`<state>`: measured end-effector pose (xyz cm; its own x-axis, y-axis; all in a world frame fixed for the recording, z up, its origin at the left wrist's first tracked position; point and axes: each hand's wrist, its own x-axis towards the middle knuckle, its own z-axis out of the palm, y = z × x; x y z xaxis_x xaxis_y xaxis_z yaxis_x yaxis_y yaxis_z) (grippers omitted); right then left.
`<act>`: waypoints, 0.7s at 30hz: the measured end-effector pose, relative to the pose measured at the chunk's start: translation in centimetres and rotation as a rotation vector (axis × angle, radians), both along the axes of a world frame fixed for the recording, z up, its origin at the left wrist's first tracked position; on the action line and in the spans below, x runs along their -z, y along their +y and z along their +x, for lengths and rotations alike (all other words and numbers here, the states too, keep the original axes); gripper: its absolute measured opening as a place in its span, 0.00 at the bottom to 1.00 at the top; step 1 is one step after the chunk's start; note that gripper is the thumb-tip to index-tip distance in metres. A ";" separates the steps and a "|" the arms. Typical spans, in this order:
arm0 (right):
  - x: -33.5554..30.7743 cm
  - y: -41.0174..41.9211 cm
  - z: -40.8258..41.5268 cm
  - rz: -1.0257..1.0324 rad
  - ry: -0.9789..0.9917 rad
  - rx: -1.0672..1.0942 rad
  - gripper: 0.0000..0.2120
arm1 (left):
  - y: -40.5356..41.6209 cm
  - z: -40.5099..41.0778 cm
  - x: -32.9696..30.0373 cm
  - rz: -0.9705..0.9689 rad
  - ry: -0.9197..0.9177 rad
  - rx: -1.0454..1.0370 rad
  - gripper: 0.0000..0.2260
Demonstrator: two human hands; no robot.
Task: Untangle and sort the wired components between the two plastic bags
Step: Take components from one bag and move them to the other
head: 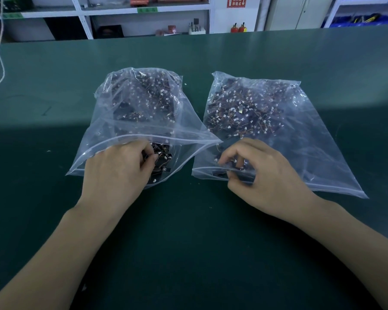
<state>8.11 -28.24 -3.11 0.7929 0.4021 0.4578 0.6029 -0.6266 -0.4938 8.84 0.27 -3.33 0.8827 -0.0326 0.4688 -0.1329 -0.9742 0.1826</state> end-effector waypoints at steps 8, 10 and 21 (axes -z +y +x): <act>0.0 -0.1 -0.1 -0.024 0.005 0.009 0.13 | -0.5 0.1 0.2 0.019 -0.117 0.089 0.11; 0.1 0.0 0.0 -0.028 0.006 0.012 0.13 | -0.9 -0.1 0.2 0.023 -0.102 0.150 0.05; 0.3 0.1 0.0 0.026 0.001 0.021 0.09 | -1.4 -0.2 0.3 -0.053 -0.271 0.338 0.04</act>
